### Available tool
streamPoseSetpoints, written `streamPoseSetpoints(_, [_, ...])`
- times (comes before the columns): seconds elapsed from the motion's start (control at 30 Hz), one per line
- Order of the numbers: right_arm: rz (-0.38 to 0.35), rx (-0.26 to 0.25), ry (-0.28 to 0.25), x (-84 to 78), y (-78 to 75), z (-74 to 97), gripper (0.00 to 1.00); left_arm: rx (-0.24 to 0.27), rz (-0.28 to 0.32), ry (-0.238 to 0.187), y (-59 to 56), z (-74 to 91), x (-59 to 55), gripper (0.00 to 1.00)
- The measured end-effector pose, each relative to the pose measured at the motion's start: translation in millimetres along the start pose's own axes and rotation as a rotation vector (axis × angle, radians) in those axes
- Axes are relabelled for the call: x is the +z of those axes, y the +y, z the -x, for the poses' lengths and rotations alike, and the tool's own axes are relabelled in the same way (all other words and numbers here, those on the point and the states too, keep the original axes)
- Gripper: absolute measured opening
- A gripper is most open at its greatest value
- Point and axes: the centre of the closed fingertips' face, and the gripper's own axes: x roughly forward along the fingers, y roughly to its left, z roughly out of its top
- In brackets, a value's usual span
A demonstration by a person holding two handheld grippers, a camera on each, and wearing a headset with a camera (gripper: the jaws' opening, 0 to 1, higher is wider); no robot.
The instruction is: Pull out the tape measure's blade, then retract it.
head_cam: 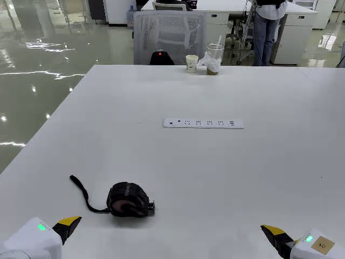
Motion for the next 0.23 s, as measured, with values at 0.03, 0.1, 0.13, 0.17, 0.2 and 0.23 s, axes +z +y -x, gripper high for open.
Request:
streamPoseSetpoints(0.03, [0.001,0.0,-0.001,0.3,0.1,0.0,0.99,0.001,-0.003,-0.001,0.3,0.0,0.2,0.95])
streamPoseSetpoints(0.1, [0.001,0.001,-0.001,0.6,0.3,0.3,0.99,-0.003,0.001,0.004,-0.3,0.0,-0.6,0.94])
streamPoseSetpoints(0.13, [0.002,0.001,-0.003,1.0,0.3,0.4,0.99,-0.004,0.0,0.002,-0.3,-0.1,-0.4,0.95])
streamPoseSetpoints(0.17, [0.001,0.0,-0.002,1.0,0.3,0.5,0.99,-0.006,0.006,0.002,-0.6,-0.3,-0.7,0.95])
streamPoseSetpoints(0.2, [0.001,0.001,-0.003,1.1,0.4,0.5,0.99,-0.006,0.006,0.0,-0.6,-0.4,-0.4,0.97])
streamPoseSetpoints(0.23, [0.001,0.0,-0.003,1.2,0.3,0.6,0.99,-0.006,0.003,0.0,-0.6,-0.4,-0.4,0.97])
